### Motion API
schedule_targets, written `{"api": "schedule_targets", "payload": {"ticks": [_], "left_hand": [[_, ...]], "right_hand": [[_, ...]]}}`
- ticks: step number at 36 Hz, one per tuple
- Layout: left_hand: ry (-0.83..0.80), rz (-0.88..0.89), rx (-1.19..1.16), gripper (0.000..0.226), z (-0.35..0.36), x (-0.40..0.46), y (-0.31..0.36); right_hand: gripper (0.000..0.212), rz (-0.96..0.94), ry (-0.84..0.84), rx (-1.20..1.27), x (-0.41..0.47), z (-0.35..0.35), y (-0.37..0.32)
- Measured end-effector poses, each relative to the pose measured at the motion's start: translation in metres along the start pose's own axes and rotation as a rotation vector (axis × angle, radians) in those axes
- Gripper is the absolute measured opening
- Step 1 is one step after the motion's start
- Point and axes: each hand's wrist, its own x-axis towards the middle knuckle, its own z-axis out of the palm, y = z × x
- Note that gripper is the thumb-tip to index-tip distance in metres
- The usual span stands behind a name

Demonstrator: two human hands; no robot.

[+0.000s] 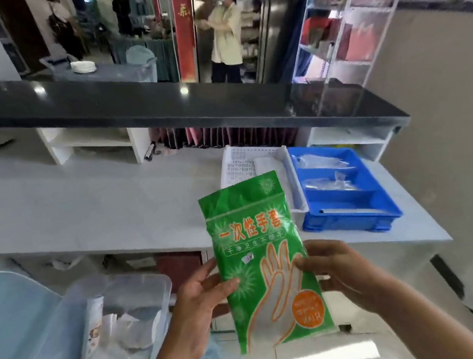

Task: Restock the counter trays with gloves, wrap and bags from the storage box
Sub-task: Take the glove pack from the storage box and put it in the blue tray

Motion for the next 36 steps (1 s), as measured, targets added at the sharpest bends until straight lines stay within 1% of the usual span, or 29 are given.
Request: {"api": "schedule_targets", "payload": {"ticks": [3,6,10,13,15,21,23,25,29,32,36], "left_hand": [[-0.030,-0.015,0.026,0.058,0.022,0.006,-0.004],[-0.054,-0.018,0.026,0.063,0.043,0.016,-0.006],[-0.056,-0.005,0.048,0.064,0.081,0.037,-0.010],[-0.059,0.004,0.049,0.059,0.118,0.057,-0.014],[-0.041,0.013,0.052,0.057,0.144,0.072,-0.014],[0.001,0.045,0.121,0.064,0.210,0.118,-0.001],[0.026,0.062,0.147,0.064,0.227,0.131,0.003],[0.043,0.080,0.168,0.062,0.241,0.142,0.006],[0.065,0.096,0.195,0.060,0.261,0.160,0.004],[0.076,0.105,0.205,0.057,0.270,0.177,-0.001],[0.125,0.086,0.193,0.052,0.284,0.212,-0.015]], "right_hand": [[0.025,0.008,0.000,0.047,-0.011,-0.024,0.006],[0.026,-0.030,0.010,0.047,-0.016,-0.046,0.007],[0.030,-0.099,0.033,0.039,-0.020,-0.085,0.002],[0.032,-0.123,0.032,0.070,-0.021,-0.127,-0.005],[0.031,-0.141,0.020,0.085,-0.020,-0.158,-0.012],[0.023,-0.202,-0.011,0.078,0.007,-0.234,-0.031],[0.023,-0.213,-0.033,0.089,0.018,-0.254,-0.036],[0.028,-0.230,-0.068,0.109,0.027,-0.271,-0.043],[0.021,-0.229,-0.101,0.133,0.045,-0.299,-0.053],[0.020,-0.230,-0.068,0.111,0.056,-0.314,-0.057],[0.018,-0.260,0.082,0.082,0.069,-0.329,-0.058]]}}
